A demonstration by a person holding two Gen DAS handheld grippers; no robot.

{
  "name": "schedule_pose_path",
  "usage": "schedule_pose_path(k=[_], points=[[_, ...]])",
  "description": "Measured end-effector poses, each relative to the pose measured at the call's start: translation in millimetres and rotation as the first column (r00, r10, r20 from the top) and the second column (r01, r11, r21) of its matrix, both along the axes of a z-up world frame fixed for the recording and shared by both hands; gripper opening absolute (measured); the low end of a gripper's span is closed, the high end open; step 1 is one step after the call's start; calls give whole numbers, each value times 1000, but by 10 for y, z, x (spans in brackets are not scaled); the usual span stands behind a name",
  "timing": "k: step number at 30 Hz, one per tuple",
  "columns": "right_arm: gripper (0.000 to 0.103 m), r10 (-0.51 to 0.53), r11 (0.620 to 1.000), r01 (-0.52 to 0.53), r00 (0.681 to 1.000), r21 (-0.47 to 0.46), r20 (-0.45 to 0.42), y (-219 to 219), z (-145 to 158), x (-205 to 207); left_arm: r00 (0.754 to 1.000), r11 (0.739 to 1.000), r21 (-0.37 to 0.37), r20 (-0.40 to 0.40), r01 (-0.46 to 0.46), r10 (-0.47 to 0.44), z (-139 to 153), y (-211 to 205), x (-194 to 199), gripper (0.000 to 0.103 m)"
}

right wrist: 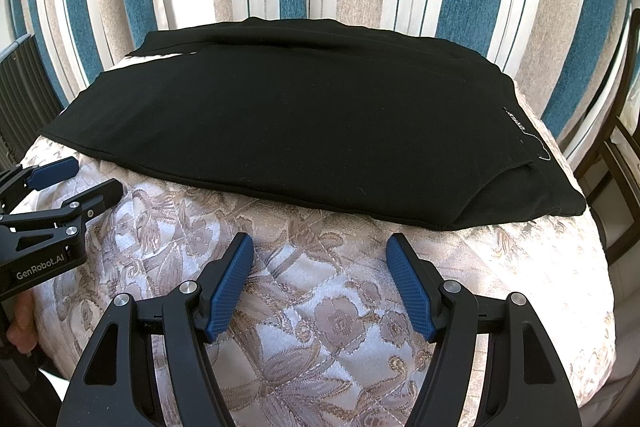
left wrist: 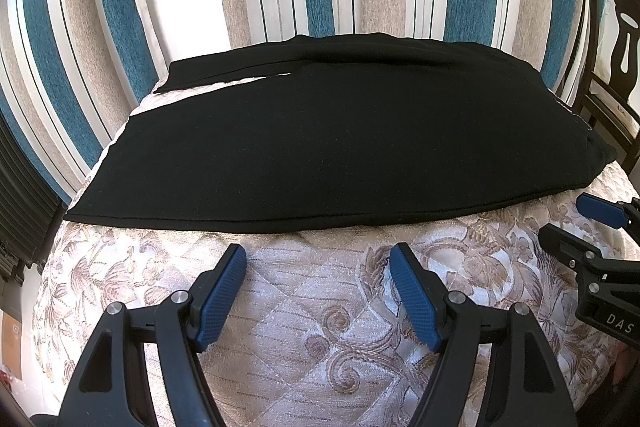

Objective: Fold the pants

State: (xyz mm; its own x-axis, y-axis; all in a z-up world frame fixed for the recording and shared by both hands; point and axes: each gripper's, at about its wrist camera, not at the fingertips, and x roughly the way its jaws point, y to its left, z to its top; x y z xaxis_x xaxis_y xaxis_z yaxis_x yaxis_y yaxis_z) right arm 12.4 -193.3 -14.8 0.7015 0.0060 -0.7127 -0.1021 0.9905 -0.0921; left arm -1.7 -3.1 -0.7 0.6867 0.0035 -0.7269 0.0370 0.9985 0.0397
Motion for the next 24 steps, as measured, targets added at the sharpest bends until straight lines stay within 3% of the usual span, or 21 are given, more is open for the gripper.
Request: schedule_pose_path(k=[24], points=[[69, 0, 1000, 0, 1000, -1, 0, 0, 13, 2, 1000, 1000, 5, 5, 4, -4, -9, -8, -31, 76]])
